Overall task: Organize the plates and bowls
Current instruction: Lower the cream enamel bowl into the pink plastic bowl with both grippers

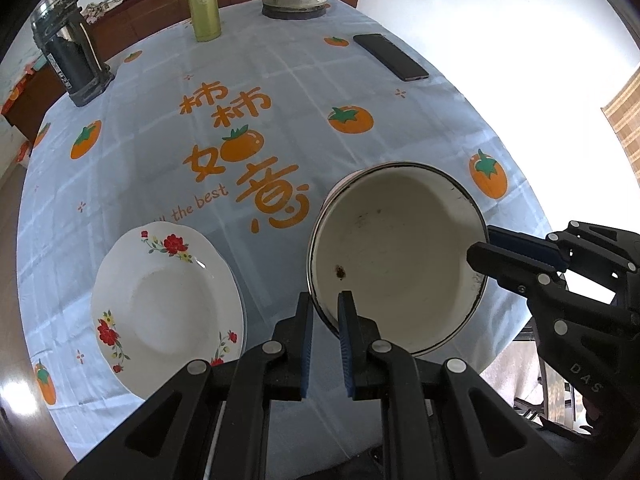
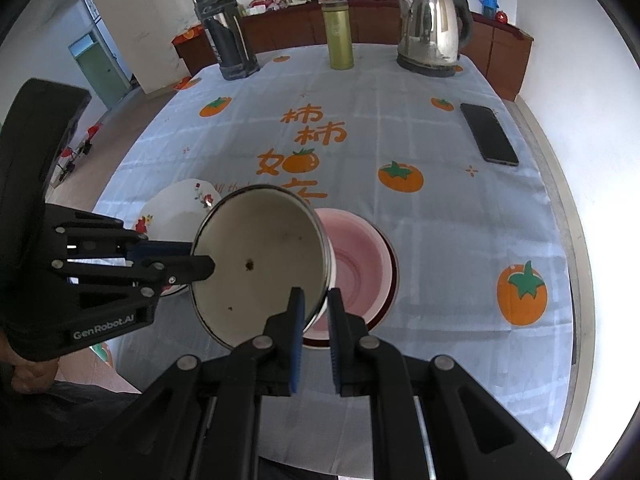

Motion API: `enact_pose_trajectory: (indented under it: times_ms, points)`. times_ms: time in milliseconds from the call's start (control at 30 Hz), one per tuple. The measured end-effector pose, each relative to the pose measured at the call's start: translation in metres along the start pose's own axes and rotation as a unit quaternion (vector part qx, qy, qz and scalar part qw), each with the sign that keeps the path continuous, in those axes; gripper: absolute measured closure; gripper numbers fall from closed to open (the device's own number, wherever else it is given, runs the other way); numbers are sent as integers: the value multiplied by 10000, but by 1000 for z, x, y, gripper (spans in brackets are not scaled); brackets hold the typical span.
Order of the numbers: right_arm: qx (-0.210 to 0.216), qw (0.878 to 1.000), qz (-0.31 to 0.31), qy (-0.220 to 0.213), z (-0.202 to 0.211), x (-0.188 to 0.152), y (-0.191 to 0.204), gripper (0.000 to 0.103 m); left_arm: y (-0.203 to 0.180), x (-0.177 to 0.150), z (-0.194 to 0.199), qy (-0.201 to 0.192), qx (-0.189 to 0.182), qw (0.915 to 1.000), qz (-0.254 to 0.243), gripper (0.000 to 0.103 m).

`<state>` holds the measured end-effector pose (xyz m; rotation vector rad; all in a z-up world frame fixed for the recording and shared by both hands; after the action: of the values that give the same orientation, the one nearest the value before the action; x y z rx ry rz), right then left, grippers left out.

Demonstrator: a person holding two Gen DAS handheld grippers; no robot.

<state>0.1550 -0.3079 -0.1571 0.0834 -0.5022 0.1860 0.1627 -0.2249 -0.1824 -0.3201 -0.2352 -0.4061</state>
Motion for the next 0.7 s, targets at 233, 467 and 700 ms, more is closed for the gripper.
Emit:
enact_pose_trajectory:
  times_ms: [233,467,700]
  points:
    - [7,10000,2,44,-6,0,-2,92,1,3,-5,36,26,10000,10,89]
    - [-14,9999,-18,101,-14,2,-8,92,-2,8,-13,108,8,9999,-16,89]
    - [-24,9999,-24,165,-21,3,-13,92,-1,12,-20,207,-25,9998,55,89]
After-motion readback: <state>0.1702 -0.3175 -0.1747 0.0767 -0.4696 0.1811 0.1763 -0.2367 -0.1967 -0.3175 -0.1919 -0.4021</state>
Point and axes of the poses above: each gripper's, at about its wrist camera, not at the fingertips, and z roughly against the way its jaws point, y to its left, x to its top, the point moved 10 cm from there along -z, roughly the way its jaws point, and after that the axes turned 10 degrees about -x, right-handed, at the moved point
